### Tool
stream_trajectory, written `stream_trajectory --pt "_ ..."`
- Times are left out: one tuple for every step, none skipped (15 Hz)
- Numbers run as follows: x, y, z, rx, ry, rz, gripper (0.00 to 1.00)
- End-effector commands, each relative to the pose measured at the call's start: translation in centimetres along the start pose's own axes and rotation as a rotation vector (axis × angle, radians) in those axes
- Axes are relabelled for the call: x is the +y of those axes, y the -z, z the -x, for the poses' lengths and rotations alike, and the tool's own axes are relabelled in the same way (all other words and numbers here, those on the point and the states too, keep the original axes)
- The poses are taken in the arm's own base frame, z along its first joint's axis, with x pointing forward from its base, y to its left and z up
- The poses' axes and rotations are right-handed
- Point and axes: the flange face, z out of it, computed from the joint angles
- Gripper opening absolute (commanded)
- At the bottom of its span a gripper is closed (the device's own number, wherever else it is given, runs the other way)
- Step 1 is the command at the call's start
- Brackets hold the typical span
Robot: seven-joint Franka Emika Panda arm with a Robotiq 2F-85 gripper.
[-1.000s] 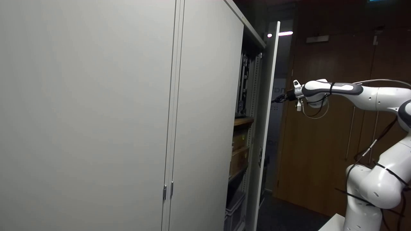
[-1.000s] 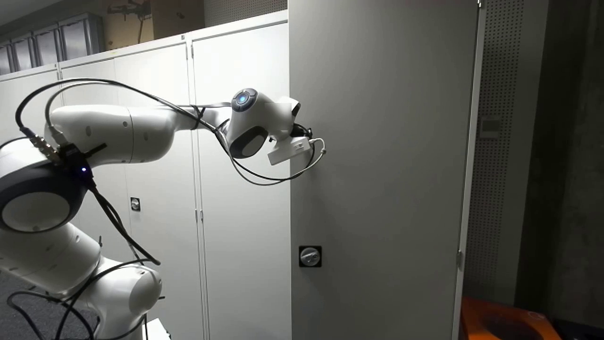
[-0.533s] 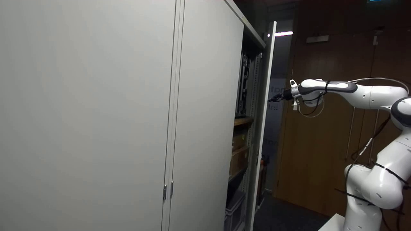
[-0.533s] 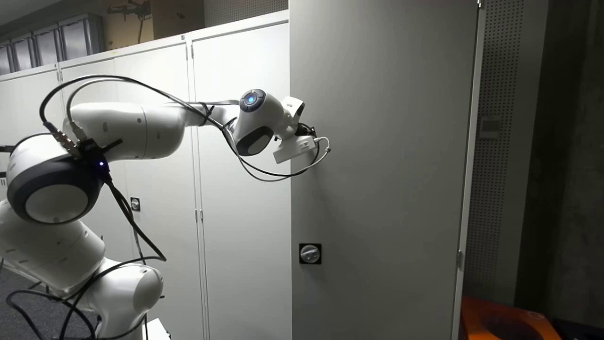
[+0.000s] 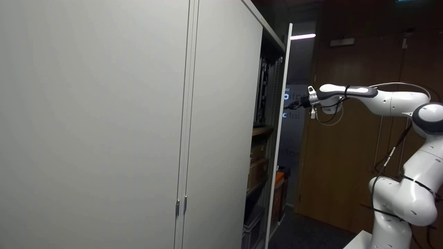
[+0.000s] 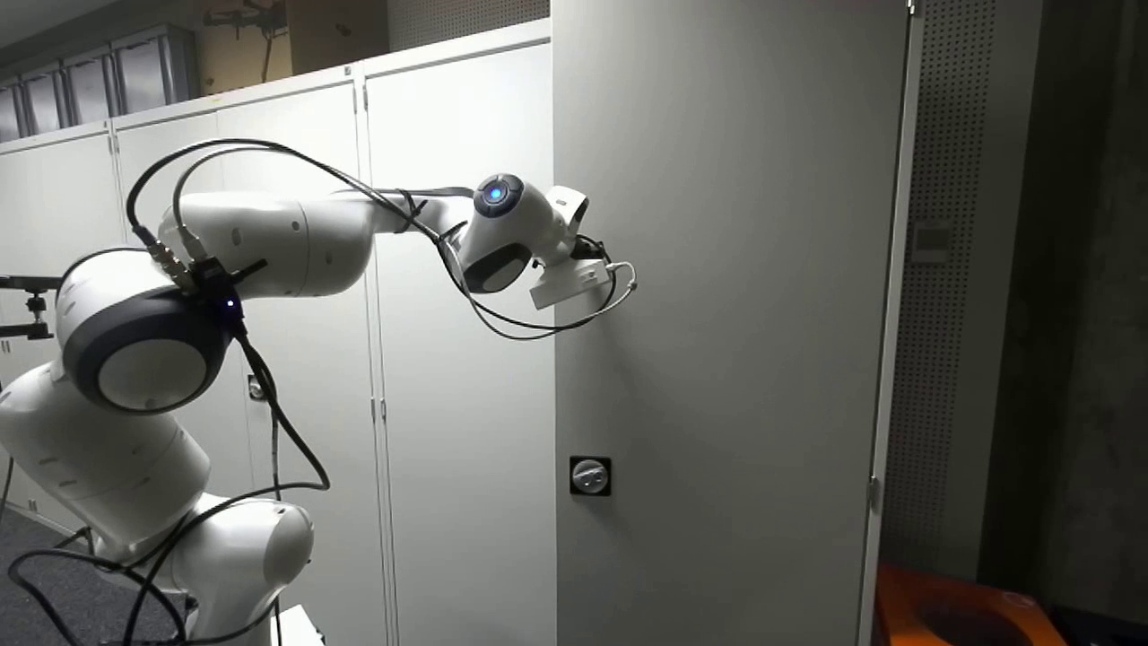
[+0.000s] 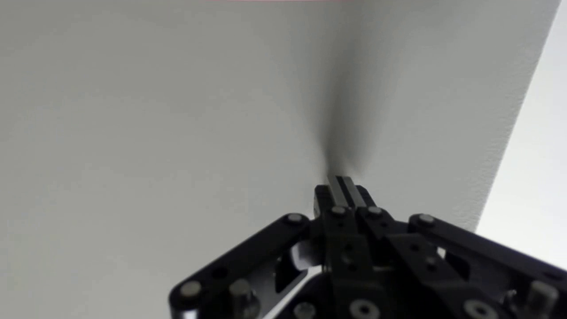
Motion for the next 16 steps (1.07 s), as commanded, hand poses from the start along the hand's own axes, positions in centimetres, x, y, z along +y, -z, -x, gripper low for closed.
stream_trajectory --pt "0.8 -1.5 -1.6 0.022 0.022 -0.015 0.0" --pt "0.9 -1.7 -1.7 0.026 0.025 -0.018 0.0" --pt "1.0 -1.9 -1.9 0.026 0.027 -0.021 0.0" --pt "1.0 -2.2 -2.0 0.027 0.029 -0.025 0.0" --pt "1.1 -2.5 -2.1 0.027 0.031 -0.027 0.0" --pt "1.2 -2.7 -2.2 0.026 0.032 -0.031 0.0" --pt "1.2 -2.9 -2.4 0.025 0.033 -0.036 0.0" --pt "1.2 -3.2 -2.5 0.025 0.033 -0.043 0.0" --pt "1.3 -3.4 -2.7 0.023 0.033 -0.047 0.0" --pt "1.3 -3.7 -2.8 0.021 0.032 -0.053 0.0" --pt "1.4 -4.0 -2.9 0.02 0.033 -0.058 0.0" --pt "1.5 -4.2 -3.0 0.018 0.034 -0.064 0.0" --pt "1.6 -4.5 -3.0 0.016 0.036 -0.069 0.0" --pt "1.7 -4.7 -3.1 0.014 0.037 -0.073 0.0" --pt "1.8 -4.9 -3.1 0.012 0.037 -0.078 0.0" --pt "1.9 -5.2 -3.2 0.009 0.037 -0.082 0.0"
